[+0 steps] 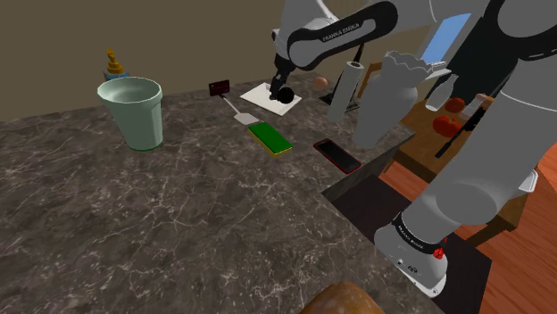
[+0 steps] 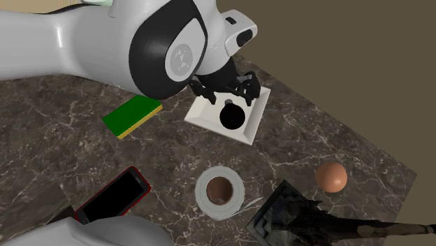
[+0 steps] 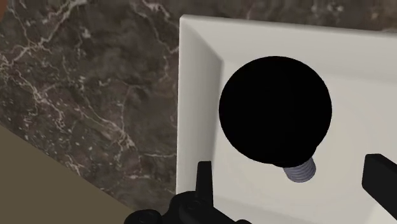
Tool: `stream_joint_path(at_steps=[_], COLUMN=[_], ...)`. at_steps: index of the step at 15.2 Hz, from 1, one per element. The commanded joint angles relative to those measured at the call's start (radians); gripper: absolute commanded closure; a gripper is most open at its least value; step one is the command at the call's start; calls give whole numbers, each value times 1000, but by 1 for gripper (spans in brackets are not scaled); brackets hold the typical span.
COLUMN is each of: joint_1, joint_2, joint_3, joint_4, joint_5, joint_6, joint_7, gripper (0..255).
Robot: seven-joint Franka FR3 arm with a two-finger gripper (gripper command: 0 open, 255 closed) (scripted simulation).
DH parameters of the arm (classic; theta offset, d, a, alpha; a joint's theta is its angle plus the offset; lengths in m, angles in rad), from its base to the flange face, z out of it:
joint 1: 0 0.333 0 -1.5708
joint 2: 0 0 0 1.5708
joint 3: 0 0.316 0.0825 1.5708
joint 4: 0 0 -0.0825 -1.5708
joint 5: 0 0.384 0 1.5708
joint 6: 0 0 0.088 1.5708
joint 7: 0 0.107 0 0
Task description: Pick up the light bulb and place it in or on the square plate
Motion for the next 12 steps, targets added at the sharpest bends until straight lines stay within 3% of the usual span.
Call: stream_joint_path(at_steps=[1, 4, 12], joint_1=[4, 12, 12], joint_2=[-22, -81, -81], joint_3=[4, 14, 14], joint_4=[2, 19, 19], joint_5=[6, 24, 24], joint_6=[-25, -102, -102], joint_7=[-1, -13, -13], gripper=[0, 0, 0])
